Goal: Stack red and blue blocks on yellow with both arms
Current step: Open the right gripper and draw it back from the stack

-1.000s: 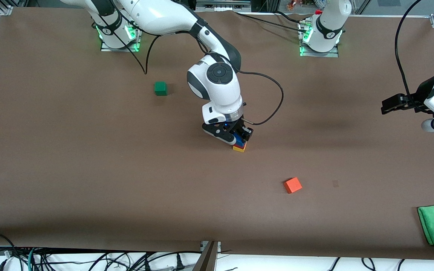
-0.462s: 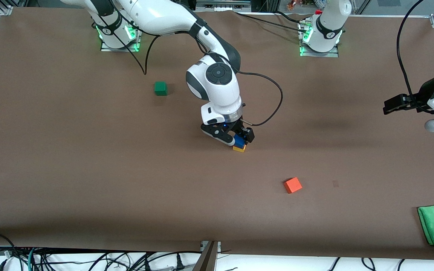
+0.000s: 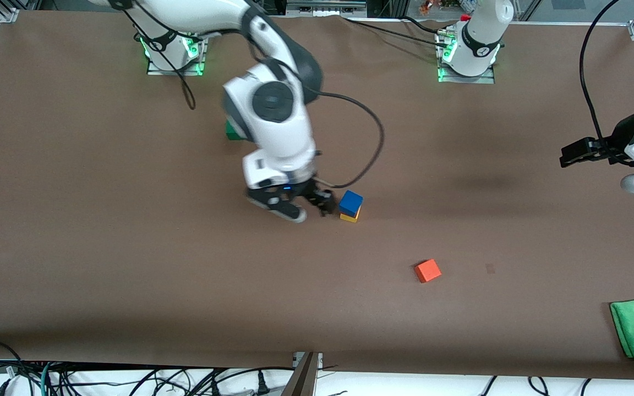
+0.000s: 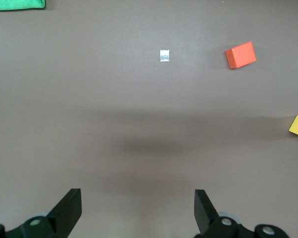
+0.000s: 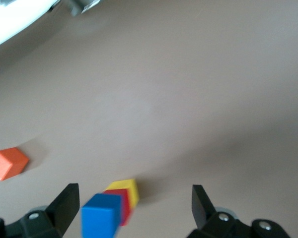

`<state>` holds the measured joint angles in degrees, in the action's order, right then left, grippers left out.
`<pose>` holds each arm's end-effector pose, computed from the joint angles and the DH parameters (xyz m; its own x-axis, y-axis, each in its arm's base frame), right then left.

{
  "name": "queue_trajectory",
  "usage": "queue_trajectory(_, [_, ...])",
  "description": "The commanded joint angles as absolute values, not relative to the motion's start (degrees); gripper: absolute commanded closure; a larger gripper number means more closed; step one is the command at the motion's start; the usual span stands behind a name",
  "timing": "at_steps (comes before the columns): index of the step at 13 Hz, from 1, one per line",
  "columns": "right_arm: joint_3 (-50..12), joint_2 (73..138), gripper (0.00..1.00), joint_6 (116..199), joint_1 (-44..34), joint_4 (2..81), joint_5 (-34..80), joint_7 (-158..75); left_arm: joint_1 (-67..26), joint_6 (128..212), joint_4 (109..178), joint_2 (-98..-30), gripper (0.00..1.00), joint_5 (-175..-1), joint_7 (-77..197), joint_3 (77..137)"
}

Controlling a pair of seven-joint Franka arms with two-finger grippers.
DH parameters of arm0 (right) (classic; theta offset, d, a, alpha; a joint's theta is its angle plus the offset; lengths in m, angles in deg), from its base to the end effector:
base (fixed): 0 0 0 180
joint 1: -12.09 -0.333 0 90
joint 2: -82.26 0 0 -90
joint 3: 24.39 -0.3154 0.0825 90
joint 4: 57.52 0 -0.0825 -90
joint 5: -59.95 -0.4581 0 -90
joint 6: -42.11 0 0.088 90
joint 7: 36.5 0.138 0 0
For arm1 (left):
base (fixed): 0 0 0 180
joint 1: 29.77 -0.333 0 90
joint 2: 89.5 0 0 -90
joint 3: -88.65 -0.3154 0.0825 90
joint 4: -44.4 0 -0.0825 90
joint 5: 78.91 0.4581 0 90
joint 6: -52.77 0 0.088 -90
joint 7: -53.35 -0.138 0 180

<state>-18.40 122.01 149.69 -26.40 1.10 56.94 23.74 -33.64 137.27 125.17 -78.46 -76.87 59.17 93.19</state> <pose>0.6904 0.4770 0.4174 0.8864 -0.4533 0.0937 -0.4399 -0.8879 -0.1342 0.6715 0.0016 0.5471 0.9879 0.0928 -0.1239 0.0893 -0.9955 -0.0332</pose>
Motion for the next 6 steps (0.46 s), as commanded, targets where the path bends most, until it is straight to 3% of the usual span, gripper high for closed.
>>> queue_trajectory(1, [-19.56,114.54,0.00,141.37,-19.48,6.79,56.00,8.65,-34.08,137.41,124.73,-78.60,0.00,-78.03,58.27,93.31])
queue_trajectory(6, [-18.07,93.55,0.00,136.16,-6.39,26.38,53.27,-21.15,-34.08,137.41,124.73,-78.60,0.00,-77.94,58.27,93.31])
